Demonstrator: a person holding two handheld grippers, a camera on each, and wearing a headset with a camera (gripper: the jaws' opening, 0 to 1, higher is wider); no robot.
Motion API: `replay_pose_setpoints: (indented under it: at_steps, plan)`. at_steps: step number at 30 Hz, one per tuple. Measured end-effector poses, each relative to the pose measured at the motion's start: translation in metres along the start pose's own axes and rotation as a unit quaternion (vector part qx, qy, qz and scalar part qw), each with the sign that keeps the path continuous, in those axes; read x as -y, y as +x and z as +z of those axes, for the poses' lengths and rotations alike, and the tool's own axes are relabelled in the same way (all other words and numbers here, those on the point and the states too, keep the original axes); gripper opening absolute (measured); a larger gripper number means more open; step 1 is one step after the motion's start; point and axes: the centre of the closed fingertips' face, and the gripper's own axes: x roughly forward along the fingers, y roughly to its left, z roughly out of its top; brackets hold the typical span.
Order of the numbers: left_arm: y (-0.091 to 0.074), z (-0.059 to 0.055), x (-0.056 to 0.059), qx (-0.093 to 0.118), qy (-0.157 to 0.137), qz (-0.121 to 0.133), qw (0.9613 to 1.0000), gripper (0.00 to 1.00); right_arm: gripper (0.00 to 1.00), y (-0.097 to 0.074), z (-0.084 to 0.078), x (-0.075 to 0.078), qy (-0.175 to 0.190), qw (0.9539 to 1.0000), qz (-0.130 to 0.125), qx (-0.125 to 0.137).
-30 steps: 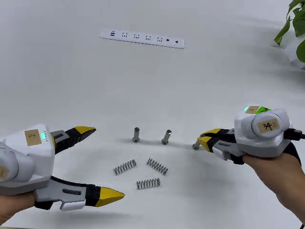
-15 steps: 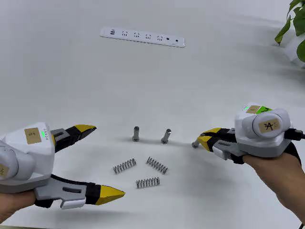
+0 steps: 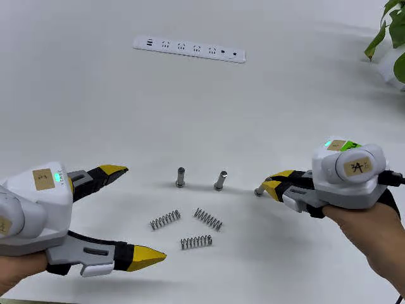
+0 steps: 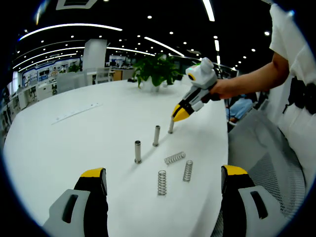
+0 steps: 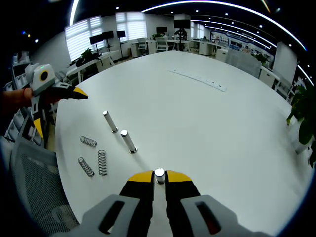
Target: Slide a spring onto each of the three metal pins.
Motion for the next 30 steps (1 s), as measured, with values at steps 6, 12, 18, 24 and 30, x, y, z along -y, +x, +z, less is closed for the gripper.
replay_pose_setpoints:
  at_steps: [6,12,18,24,30]
  plan:
    - [0.001,0.0039,0.0032,0.001,-0.001,0.001,1.0,0.98,0.1,-0.0008,0.0018,-0.0005,0.001,1.0,0.001,0.002]
    - [0.0007,0.0025,0.0023,0.001,0.0,0.0,1.0,0.98,0.1,0.002,0.0007,-0.0001,0.0,1.0,0.001,0.001]
    - [0.0006,0.0036,0.0024,0.001,0.0,0.0,1.0,0.98,0.11,0.0009,-0.0001,0.0001,0.0,1.0,0.0,0.001]
    - [0.0013,0.0061,0.0051,0.0,0.003,-0.002,1.0,0.98,0.15,-0.0016,0.0029,-0.0019,-0.001,1.0,0.001,0.006]
    - [-0.0001,0.0064,0.0034,-0.002,0.008,-0.002,1.0,0.98,0.21,-0.0066,0.0033,-0.0033,-0.007,0.9999,0.002,0.01]
